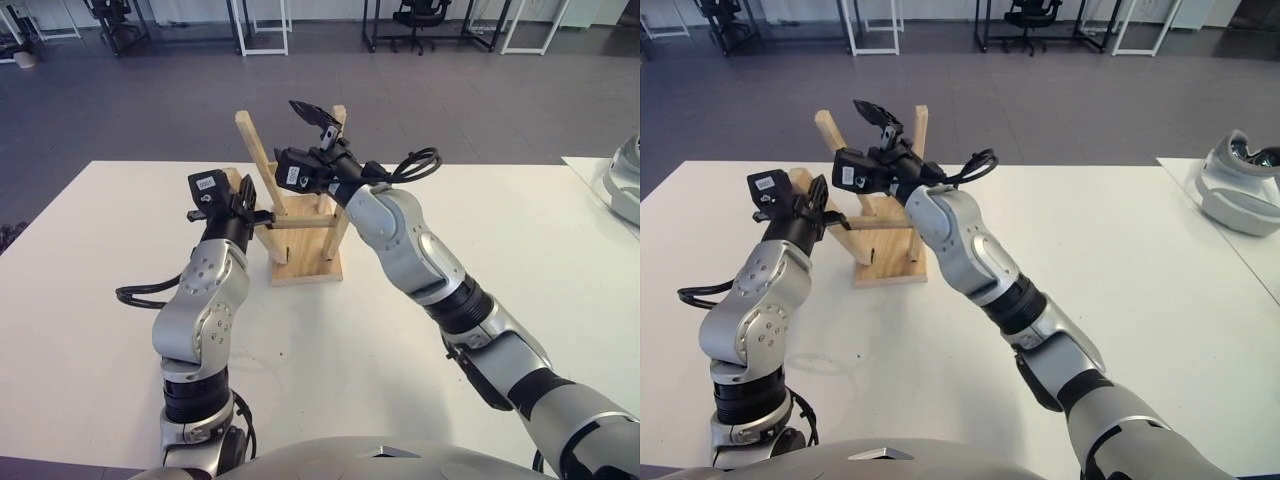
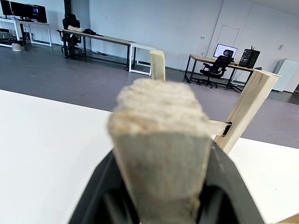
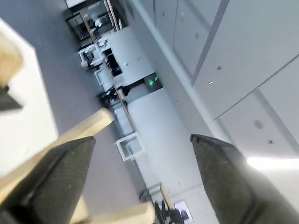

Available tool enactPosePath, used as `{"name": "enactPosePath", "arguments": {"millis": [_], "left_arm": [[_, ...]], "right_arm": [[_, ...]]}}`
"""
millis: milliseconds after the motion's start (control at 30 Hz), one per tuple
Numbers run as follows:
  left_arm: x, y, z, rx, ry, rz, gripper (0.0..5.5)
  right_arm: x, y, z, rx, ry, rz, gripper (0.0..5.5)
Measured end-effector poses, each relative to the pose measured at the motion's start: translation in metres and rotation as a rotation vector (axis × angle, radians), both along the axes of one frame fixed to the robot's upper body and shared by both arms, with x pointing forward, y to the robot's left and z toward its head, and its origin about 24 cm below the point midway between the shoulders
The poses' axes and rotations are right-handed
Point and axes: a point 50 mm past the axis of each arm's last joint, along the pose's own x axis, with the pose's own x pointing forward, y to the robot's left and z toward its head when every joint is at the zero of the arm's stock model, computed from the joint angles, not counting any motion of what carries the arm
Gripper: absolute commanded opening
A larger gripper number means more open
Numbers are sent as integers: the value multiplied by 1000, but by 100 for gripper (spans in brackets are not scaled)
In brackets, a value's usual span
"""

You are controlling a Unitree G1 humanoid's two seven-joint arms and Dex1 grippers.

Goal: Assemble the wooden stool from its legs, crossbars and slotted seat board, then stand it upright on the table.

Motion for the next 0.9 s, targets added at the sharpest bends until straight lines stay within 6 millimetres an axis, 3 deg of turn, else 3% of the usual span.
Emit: {"name": "enactPosePath", "arguments": {"millis": [67,200,233,367,467,533,667,733,800,900], "left_arm": [[1,-1,1,1,0,-3,102],[2,-2,-1,8,10,-4,102],[2,-2,-1,8,9,-8,139],[3,-9,-14,15,85,-55,181],[3,-11,-12,-48,66,-93,233],[3,-10,-3,-121,22,-120,269],[1,-12,47,-215,-213,-241,337],[-1,-3,71,-140,-305,-296,383],[-1,7,100,-55,-414,-338,383],[10,17,150,68,-562,-423,383]], "right_arm": [[-3,4,-38,-206,138,21,382],[-9,2,-43,-276,164,43,382],[-9,2,-43,-274,166,42,382],[-8,0,-41,-252,172,36,382],[-4,-3,-40,-230,169,18,382],[0,-6,-38,-205,164,-3,382],[3,-14,-30,-143,138,-18,382],[-8,-19,-1,34,92,41,382],[-16,-29,34,241,42,94,382],[-15,-67,109,607,-38,143,382]]}}
